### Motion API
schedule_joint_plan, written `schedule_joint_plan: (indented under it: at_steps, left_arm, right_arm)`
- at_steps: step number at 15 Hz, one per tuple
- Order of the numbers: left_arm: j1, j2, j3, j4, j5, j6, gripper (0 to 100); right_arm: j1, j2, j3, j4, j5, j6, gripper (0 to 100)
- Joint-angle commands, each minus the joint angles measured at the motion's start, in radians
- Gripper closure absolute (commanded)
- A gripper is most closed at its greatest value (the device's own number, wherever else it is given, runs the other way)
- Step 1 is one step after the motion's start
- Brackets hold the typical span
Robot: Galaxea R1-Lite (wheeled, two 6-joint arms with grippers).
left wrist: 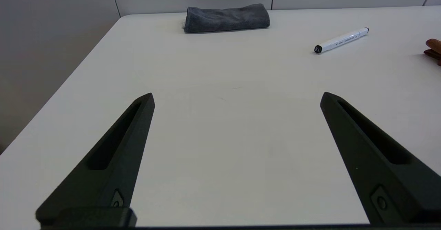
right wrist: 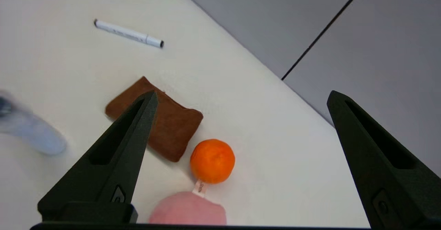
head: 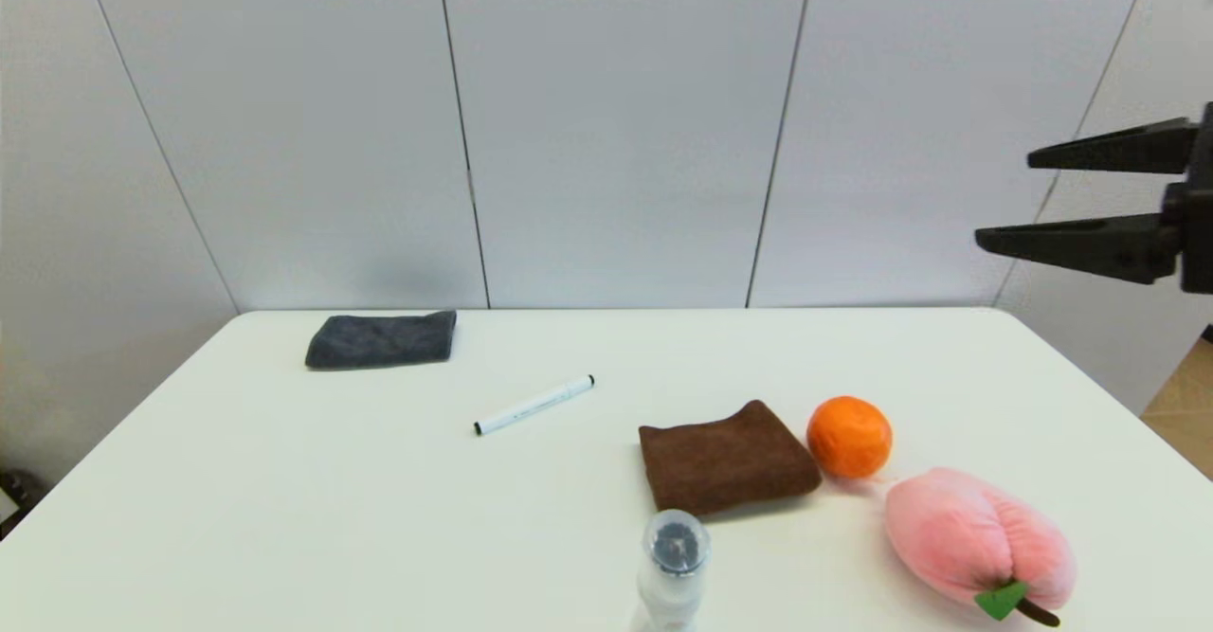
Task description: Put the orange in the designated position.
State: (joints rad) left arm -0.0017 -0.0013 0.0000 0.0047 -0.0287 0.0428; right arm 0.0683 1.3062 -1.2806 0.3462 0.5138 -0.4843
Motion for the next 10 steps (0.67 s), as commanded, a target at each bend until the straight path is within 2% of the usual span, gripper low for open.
schedule_joint_plan:
  at_steps: [1, 2, 5, 6, 7, 8, 10]
  left_arm:
    - [0.0, 0.0, 0.0, 0.0, 0.0, 0.0, 0]
    - [0.0, 0.0, 0.0, 0.0, 0.0, 0.0, 0]
    - [0.0, 0.001, 0.0, 0.0, 0.0, 0.0, 0]
    - [0.0, 0.0, 0.0, 0.0, 0.0, 0.0, 0]
    - [0.0, 0.001, 0.0, 0.0, 0.0, 0.0, 0]
    - [0.0, 0.001, 0.0, 0.0, 0.0, 0.0, 0]
    - [0.0, 0.0, 0.0, 0.0, 0.0, 0.0, 0]
  right_arm:
    - [-0.015, -0.285, 0.098, -0.004, -0.018, 0.119, 0]
    - [-0.021, -0.327, 0.121, -0.004, -0.044, 0.139, 0]
    - [-0.044, -0.456, 0.225, -0.016, -0.133, 0.142, 0]
    - [-0.053, -0.496, 0.265, -0.039, -0.172, 0.142, 0]
    - [-0.058, -0.545, 0.323, -0.069, -0.232, 0.148, 0]
    - [-0.056, -0.588, 0.373, -0.084, -0.252, 0.164, 0]
    - [-0.058, -0.657, 0.463, -0.105, -0.253, 0.217, 0]
